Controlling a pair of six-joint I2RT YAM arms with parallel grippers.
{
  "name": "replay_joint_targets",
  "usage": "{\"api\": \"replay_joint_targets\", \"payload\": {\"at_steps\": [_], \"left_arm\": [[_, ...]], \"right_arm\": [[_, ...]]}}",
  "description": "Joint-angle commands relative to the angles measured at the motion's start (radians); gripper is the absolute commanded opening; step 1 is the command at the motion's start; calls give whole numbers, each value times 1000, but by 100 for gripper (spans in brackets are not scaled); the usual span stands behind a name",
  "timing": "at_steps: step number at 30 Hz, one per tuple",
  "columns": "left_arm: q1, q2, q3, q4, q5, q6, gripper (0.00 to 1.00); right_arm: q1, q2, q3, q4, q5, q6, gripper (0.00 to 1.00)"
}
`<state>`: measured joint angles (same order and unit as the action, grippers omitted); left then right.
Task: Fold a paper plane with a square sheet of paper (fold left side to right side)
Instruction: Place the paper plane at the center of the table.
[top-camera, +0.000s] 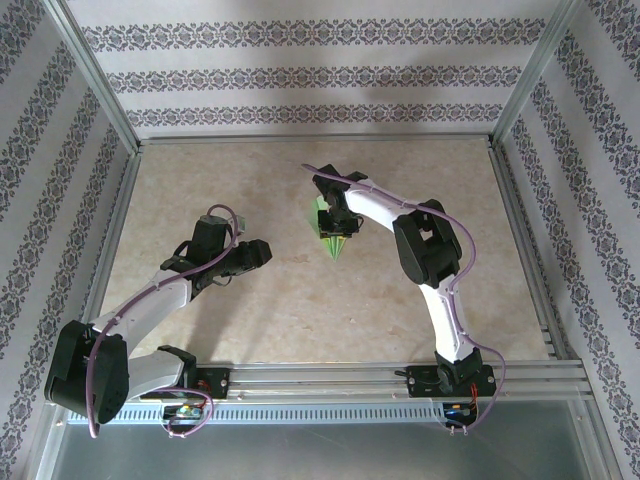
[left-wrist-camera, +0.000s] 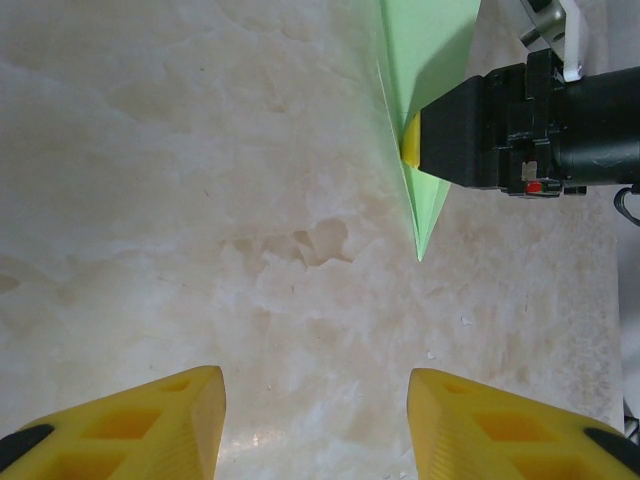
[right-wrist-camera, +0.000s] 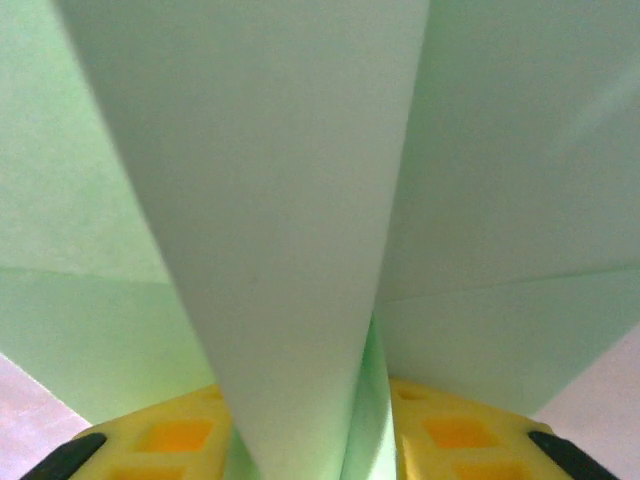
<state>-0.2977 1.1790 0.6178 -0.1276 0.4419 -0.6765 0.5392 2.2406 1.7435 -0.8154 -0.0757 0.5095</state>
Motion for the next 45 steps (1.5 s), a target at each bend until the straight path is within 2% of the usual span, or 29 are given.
{"api": "replay_joint_targets", "payload": {"at_steps": [1,13,25,29,38,45], "left_arm": [[14,-18,22,-39,-13,22,52],[16,-20,44,-60,-23,25,53],[17,-15,61,-80,-26,29,54],[18,-23,65,-80,-26,25,58],[55,-59,65,-60,-38,17,69],[121,-164,50,-82,-163,54,86]], "right_arm": [[-8,-8,-52,-4,57,38,42],[5,-95,-41,-21,112,47,42],[22,-137,-41,-26,100,60,42],[23,-182,-49,-46,127,47,42],[15,-396,-127,-42,197,-1,45],[-8,-637,-303,24,281,-66,52]]}}
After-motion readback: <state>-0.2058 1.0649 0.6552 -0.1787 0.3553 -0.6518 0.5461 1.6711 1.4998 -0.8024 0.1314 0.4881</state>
